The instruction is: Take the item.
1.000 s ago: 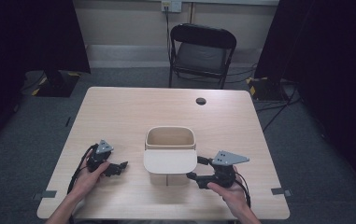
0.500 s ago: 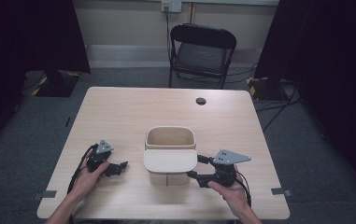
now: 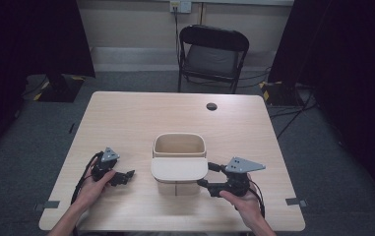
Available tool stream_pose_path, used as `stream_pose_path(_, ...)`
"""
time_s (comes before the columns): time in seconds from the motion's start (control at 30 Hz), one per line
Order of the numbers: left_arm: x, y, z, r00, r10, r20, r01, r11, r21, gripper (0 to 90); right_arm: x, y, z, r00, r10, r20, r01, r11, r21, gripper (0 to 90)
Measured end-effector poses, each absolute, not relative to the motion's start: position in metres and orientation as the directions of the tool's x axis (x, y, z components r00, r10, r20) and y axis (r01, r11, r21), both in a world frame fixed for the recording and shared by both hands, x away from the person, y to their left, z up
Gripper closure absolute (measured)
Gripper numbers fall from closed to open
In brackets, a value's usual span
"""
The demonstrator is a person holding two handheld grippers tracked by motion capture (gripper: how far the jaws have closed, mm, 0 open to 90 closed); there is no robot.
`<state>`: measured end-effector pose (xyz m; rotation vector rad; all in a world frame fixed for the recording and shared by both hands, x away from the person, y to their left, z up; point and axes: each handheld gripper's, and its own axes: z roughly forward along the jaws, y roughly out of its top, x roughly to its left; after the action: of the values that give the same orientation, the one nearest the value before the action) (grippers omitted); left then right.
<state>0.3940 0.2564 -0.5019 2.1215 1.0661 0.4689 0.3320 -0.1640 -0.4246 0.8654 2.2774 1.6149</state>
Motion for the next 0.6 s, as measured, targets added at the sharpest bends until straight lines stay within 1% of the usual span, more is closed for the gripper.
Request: stream_pose_path(0.6,0.3940,0.2564,-0.5019,0.594,0.805,0.007,0.548,-0.411,0.728,8.5,0.3333,-0.1647,-0.4239,-0.794,0.585,0.166,0.347,0.212,0.913,32.7)
